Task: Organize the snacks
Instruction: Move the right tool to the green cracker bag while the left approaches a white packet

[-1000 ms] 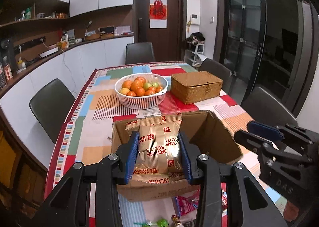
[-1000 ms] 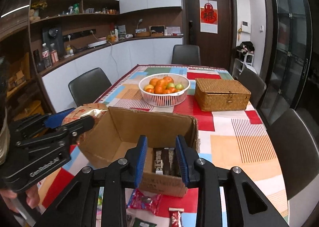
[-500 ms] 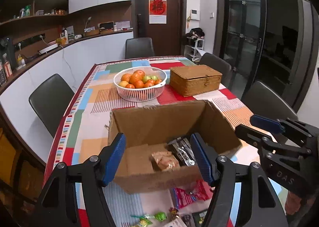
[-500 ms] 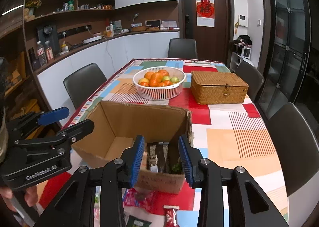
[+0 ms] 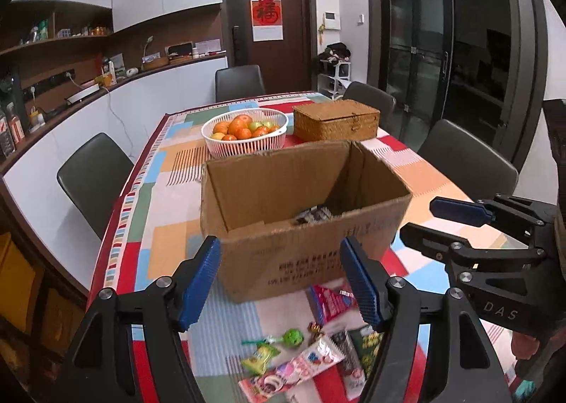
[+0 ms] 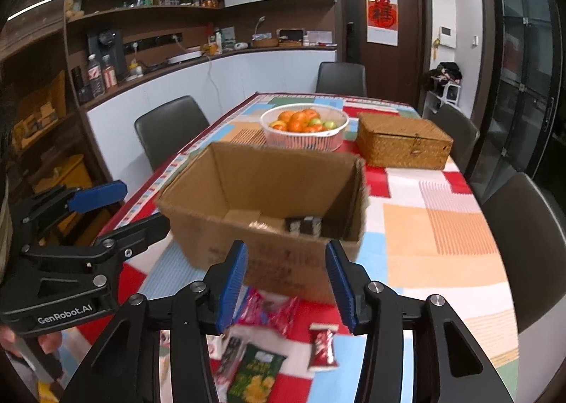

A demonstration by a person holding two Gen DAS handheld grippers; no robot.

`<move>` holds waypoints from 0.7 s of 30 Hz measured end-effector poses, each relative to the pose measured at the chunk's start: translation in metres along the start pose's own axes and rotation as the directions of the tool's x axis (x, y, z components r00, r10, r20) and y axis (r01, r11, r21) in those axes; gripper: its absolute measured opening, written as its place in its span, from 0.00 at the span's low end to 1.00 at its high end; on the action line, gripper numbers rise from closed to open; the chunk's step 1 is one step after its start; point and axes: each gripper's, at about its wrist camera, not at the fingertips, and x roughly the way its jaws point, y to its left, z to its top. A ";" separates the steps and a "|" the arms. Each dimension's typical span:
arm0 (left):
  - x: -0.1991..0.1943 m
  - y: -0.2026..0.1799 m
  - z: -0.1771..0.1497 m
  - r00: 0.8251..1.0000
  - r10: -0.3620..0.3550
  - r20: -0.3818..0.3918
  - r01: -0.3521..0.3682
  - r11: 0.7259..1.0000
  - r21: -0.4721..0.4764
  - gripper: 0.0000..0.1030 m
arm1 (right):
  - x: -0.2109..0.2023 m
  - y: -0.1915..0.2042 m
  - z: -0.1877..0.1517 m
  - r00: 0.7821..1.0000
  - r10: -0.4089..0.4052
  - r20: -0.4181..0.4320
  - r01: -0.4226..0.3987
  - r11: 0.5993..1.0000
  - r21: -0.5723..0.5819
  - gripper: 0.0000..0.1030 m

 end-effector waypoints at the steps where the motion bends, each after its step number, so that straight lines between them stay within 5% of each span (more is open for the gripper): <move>1: -0.001 0.000 -0.003 1.000 0.002 -0.002 -0.002 1.000 0.011 0.67 | 0.000 0.003 -0.004 1.000 0.008 -0.007 -0.008 1.000 0.001 0.46; 12: -0.004 0.003 -0.054 0.998 0.006 -0.069 0.005 0.986 0.165 0.67 | 0.015 0.037 -0.052 0.990 0.074 -0.119 -0.075 0.997 -0.002 0.46; 21: 0.018 0.001 -0.093 0.980 -0.029 -0.196 0.076 0.968 0.239 0.67 | 0.041 0.048 -0.091 0.958 0.113 -0.264 -0.112 0.994 0.020 0.46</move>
